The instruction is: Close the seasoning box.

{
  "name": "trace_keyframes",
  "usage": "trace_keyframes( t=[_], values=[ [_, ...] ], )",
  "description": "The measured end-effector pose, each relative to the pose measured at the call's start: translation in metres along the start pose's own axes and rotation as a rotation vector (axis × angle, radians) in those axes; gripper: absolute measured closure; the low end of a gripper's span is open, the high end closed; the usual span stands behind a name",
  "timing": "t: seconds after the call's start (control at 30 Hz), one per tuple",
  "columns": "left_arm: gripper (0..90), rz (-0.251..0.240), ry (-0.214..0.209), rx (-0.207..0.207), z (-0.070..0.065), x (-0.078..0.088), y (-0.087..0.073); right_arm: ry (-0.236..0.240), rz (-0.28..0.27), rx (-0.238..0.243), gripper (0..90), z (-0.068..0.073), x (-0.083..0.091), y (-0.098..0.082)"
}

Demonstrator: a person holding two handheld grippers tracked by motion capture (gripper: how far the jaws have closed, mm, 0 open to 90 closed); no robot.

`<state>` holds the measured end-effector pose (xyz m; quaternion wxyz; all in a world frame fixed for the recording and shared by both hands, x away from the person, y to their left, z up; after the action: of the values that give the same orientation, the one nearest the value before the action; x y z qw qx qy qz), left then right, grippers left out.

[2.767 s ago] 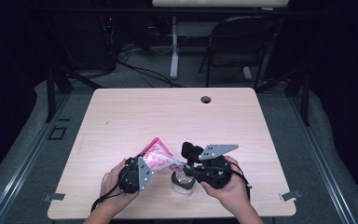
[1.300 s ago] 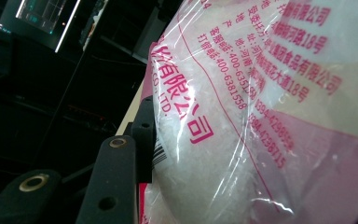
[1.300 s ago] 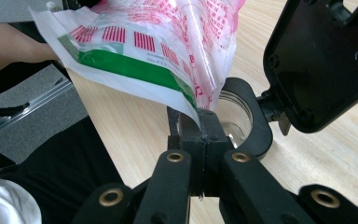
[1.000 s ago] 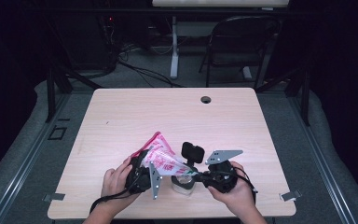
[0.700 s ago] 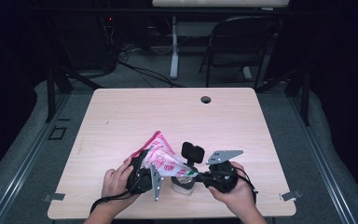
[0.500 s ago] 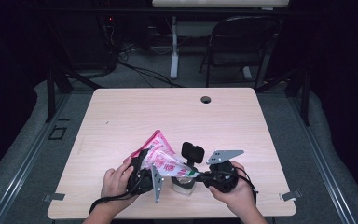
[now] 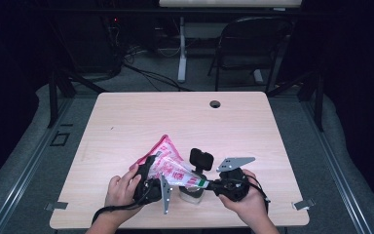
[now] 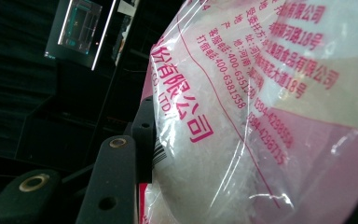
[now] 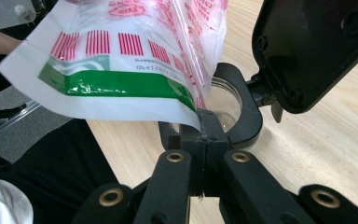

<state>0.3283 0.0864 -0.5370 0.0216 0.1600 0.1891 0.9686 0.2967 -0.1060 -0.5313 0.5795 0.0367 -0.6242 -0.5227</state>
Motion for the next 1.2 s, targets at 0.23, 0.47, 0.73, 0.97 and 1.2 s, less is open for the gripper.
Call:
trace_keyframes(
  t=[0.23, 0.47, 0.73, 0.97, 1.2],
  values=[
    [60.5, -0.001, 0.017, -0.022, 0.001, 0.002, 0.002, 0.002, -0.006, -0.010, 90.0, -0.001, -0.001, -0.002],
    [60.5, -0.002, 0.043, -0.053, 0.004, 0.004, 0.004, 0.000, -0.006, -0.015, 90.0, -0.003, -0.003, -0.003],
    [60.6, -0.011, 0.065, -0.077, 0.006, 0.005, 0.007, -0.001, -0.006, -0.021, 90.0, -0.004, -0.003, -0.004],
    [60.6, -0.014, 0.077, -0.090, 0.008, 0.006, 0.009, -0.003, -0.003, -0.024, 90.0, -0.005, -0.004, -0.006],
    [60.6, -0.022, 0.086, -0.110, 0.009, 0.007, 0.011, -0.007, -0.003, -0.028, 90.0, -0.006, -0.004, -0.006]
  ],
)
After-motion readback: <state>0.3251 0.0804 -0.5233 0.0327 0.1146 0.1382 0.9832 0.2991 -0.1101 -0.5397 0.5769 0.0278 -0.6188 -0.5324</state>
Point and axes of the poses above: each handheld gripper's, and its own axes: x roughly backward along the jaws, y roughly out of its top, z roughly to its left, the point moved 8 cm from there along -x, roughly forward along the jaws, and after that the axes turned 2 degrees about z, right-handed, at the moved point
